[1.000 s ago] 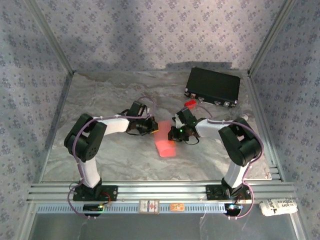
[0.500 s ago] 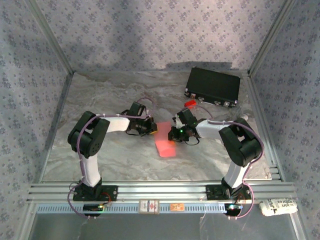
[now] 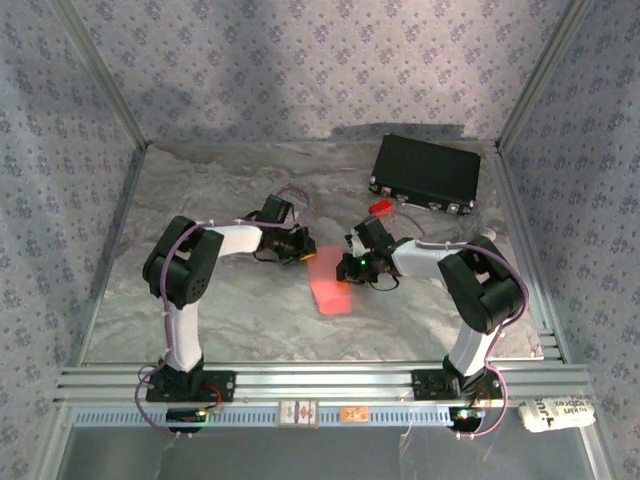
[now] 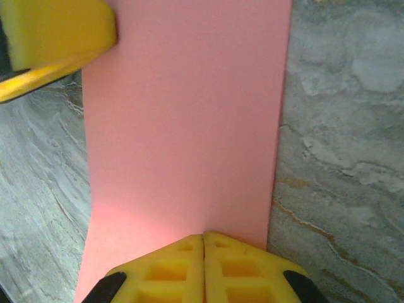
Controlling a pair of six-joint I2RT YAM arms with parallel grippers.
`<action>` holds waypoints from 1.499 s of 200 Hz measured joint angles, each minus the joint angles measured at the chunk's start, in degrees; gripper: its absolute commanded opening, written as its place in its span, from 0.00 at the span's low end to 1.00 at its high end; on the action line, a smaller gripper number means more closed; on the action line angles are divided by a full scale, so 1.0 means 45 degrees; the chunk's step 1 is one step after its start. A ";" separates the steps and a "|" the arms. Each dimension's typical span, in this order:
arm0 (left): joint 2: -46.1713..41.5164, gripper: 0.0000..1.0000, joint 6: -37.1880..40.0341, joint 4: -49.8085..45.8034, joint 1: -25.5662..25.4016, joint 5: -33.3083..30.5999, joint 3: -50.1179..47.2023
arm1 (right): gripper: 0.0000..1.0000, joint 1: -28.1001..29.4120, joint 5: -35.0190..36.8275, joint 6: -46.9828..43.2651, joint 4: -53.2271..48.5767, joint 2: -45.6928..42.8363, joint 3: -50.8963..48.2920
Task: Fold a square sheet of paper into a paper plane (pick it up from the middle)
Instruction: First fold the square sheet of paper in half at the center of the table.
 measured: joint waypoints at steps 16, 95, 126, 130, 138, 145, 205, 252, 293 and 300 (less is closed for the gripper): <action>0.0015 0.01 0.0005 0.0010 0.0029 0.0039 -0.0005 | 0.08 0.0000 0.0000 0.0000 0.0015 0.0000 -0.0010; 0.0019 0.02 0.0000 0.0049 0.0223 0.0092 -0.0029 | 0.08 0.0000 0.0010 0.0000 0.0117 -0.0034 -0.0092; 0.0024 0.02 0.0068 0.0058 0.0495 0.0073 -0.0019 | 0.08 0.0000 0.0005 0.0000 0.0117 -0.0034 -0.0092; 0.0024 0.02 0.0087 0.0058 0.0529 0.0073 -0.0019 | 0.08 0.0000 0.0010 0.0000 0.0117 -0.0034 -0.0092; 0.0024 0.02 0.0092 0.0058 0.0578 0.0068 -0.0019 | 0.08 0.0000 0.0010 0.0000 0.0117 -0.0034 -0.0092; 0.0024 0.02 0.0097 0.0058 0.0607 0.0068 -0.0015 | 0.08 0.0000 0.0010 0.0000 0.0121 -0.0034 -0.0092; 0.0117 0.01 0.0092 -0.0335 0.0631 -0.0291 0.0340 | 0.08 0.0000 0.0049 0.0000 0.0325 -0.0058 -0.0165; 0.0291 0.01 0.0199 -0.1399 0.0767 -0.1564 0.1326 | 0.08 0.0000 0.0053 0.0092 0.0350 -0.0058 -0.0175; 0.0185 0.02 0.0311 -0.1885 0.0928 -0.2016 0.1651 | 0.08 0.0000 0.0136 0.0257 0.0335 -0.0083 -0.0175; 0.0058 0.02 0.0330 -0.2025 0.0869 -0.2025 0.1642 | 0.08 0.0000 0.0141 0.0296 0.0335 -0.0092 -0.0180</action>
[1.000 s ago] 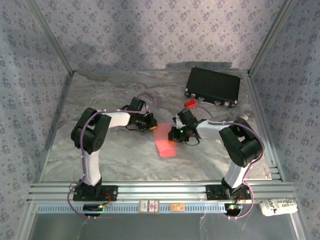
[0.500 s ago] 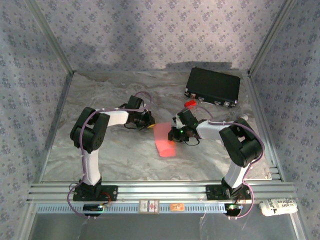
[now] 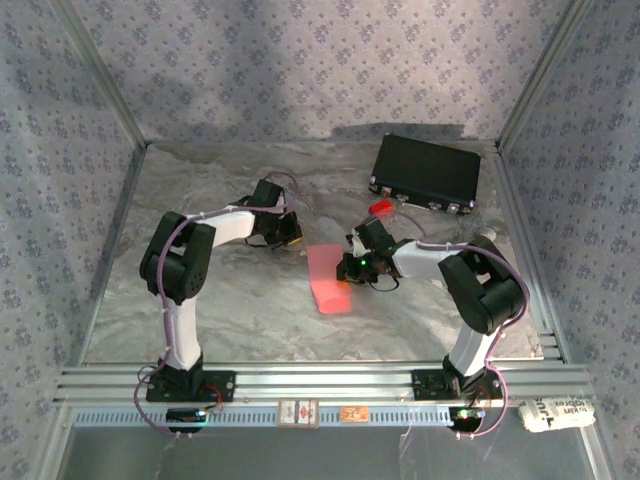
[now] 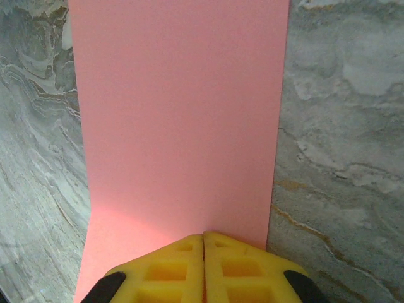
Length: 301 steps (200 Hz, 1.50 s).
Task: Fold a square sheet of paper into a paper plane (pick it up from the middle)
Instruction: First fold the square sheet of paper in half at the center of the table.
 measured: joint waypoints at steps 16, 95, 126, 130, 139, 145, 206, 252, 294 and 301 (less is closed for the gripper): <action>-0.0578 0.02 0.0000 -0.0053 -0.0185 0.0068 -0.0209 | 0.08 0.0000 0.0039 0.0078 -0.0005 -0.0034 -0.0010; -0.3036 0.02 -0.0986 0.1307 -0.2200 0.2302 -0.3118 | 0.09 0.0010 0.0199 0.0185 -0.0083 -0.0097 -0.0029; -0.2963 0.03 -0.1506 0.1977 -0.2351 0.2827 -0.3959 | 0.09 0.0015 0.0199 0.0238 -0.0087 -0.0102 -0.0029; -0.2943 0.03 -0.1545 0.2064 -0.2356 0.2851 -0.4012 | 0.09 0.0024 0.0204 0.0238 -0.0087 -0.0102 -0.0029; -0.2832 0.03 -0.1647 0.2278 -0.2361 0.2948 -0.4119 | 0.09 0.0029 0.0223 0.0243 -0.0087 -0.0107 -0.0029; -0.2759 0.03 -0.1710 0.2385 -0.2370 0.2973 -0.4158 | 0.09 0.0034 0.0238 0.0262 -0.0087 -0.0107 -0.0029; -0.2103 0.03 -0.1681 0.2832 -0.2385 0.3235 -0.4629 | 0.09 0.0034 0.0243 0.0262 -0.0097 -0.0107 -0.0029; -0.2035 0.03 -0.0811 0.2642 -0.2385 0.3147 -0.4843 | 0.09 0.0034 0.0243 0.0267 -0.0083 -0.0107 -0.0058; -0.2356 0.03 -0.0525 0.2259 -0.2526 0.2725 -0.4843 | 0.09 0.0034 0.0243 0.0267 -0.0083 -0.0112 -0.0058; -0.2511 0.03 -0.0539 0.2069 -0.2545 0.2642 -0.4843 | 0.09 0.0034 0.0243 0.0267 -0.0083 -0.0112 -0.0058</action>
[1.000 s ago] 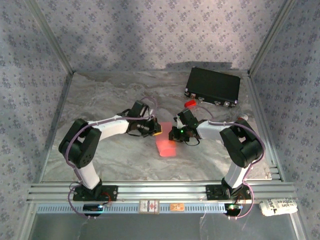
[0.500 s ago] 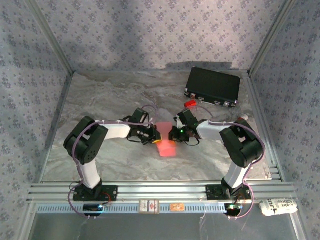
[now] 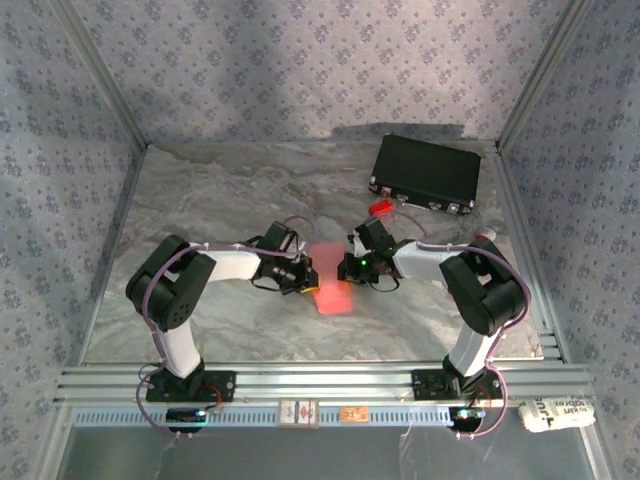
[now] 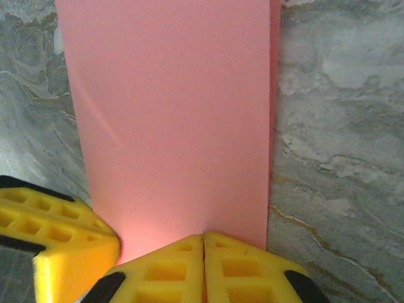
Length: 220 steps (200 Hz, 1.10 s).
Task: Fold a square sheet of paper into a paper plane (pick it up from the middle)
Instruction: First fold the square sheet of paper in half at the center of the table.
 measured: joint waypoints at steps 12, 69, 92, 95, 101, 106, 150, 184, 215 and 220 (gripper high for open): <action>-0.0267 0.02 -0.0121 -0.0151 -0.0005 -0.0073 0.0000 | 0.09 0.0000 0.0005 0.0000 0.0000 0.0000 0.0000; -0.0787 0.02 -0.1010 0.0204 -0.0330 0.0272 0.0015 | 0.09 0.0000 0.0005 0.0000 -0.0005 -0.0005 0.0000; -0.0534 0.01 -0.1156 0.0374 -0.0398 0.0282 -0.0097 | 0.09 0.0000 0.0005 0.0000 -0.0005 -0.0005 0.0000; -0.0505 0.01 -0.1180 0.0413 -0.0398 0.0282 -0.0151 | 0.09 0.0000 0.0005 0.0000 -0.0005 -0.0005 0.0000; -0.0442 0.01 -0.1195 0.0500 -0.0398 0.0277 -0.0267 | 0.09 0.0000 0.0010 0.0000 -0.0005 -0.0005 0.0000; -0.0384 0.01 -0.1195 0.0539 -0.0398 0.0272 -0.0369 | 0.09 0.0000 0.0010 0.0000 -0.0005 -0.0005 0.0000; -0.0185 0.00 -0.0991 0.1253 -0.0321 0.0505 -0.1083 | 0.09 0.0005 0.0044 0.0000 -0.0005 -0.0005 0.0000; -0.0267 0.00 -0.0947 0.1365 -0.0325 0.0457 -0.1156 | 0.09 0.0000 0.0044 0.0005 0.0000 -0.0015 -0.0010; -0.0583 0.00 -0.1103 0.1015 -0.0389 0.0214 -0.1175 | 0.09 0.0005 0.0049 0.0005 0.0000 -0.0019 -0.0019; -0.0685 0.00 -0.1161 0.0942 -0.0389 0.0214 -0.1185 | 0.09 0.0005 0.0049 0.0005 0.0000 -0.0019 -0.0019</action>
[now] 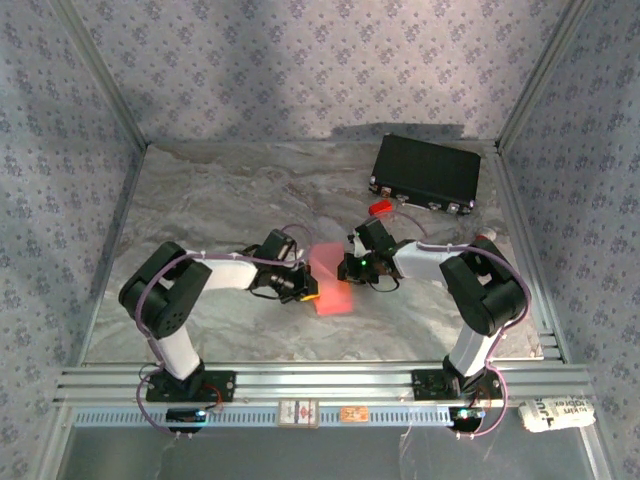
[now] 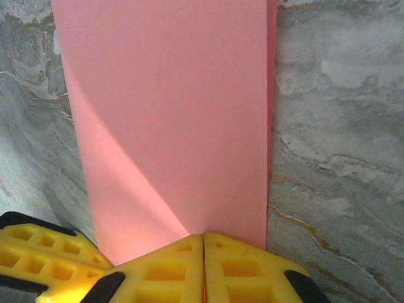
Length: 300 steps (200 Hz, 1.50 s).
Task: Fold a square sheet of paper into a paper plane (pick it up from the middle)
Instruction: First fold the square sheet of paper in half at the center of the table.
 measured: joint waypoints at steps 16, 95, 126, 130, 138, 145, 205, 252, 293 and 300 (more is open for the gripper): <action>-0.0379 0.00 -0.0282 -0.0068 0.0000 0.0053 -0.0005 | 0.09 0.0000 0.0000 0.0000 0.0000 0.0000 0.0000; 0.0000 0.00 -0.0665 0.0325 -0.0287 0.0651 -0.0151 | 0.09 0.0000 0.0097 0.0000 0.0097 -0.0112 -0.0151; 0.0121 0.00 -0.0393 0.0593 -0.0277 0.0680 -0.0529 | 0.09 0.0000 0.0102 0.0005 0.0199 -0.0151 -0.0228; 0.0121 0.00 -0.0345 0.0612 -0.0277 0.0675 -0.0554 | 0.09 0.0000 0.0102 0.0000 0.0199 -0.0155 -0.0233; 0.0083 0.00 -0.0219 0.0704 -0.0277 0.0670 -0.0631 | 0.09 0.0000 0.0112 0.0000 0.0204 -0.0155 -0.0238; 0.0049 0.00 -0.0155 0.0855 -0.0282 0.0661 -0.0733 | 0.09 0.0000 0.0112 0.0000 0.0204 -0.0155 -0.0238; -0.0860 0.00 -0.0155 0.0471 -0.0500 0.0175 -0.1166 | 0.09 0.0024 0.0170 0.0005 0.0199 -0.0185 -0.0253; -0.1579 0.00 -0.0525 0.0374 -0.0525 0.0049 -0.0952 | 0.09 0.0034 0.0194 0.0000 0.0199 -0.0214 -0.0287; -0.0661 0.02 -0.0607 0.0641 -0.0622 0.0121 -0.0656 | 0.09 0.0034 0.0199 0.0000 0.0199 -0.0214 -0.0287; -0.0432 0.02 -0.0593 0.0641 -0.0680 0.0165 -0.0651 | 0.09 0.0034 0.0199 0.0000 0.0199 -0.0214 -0.0287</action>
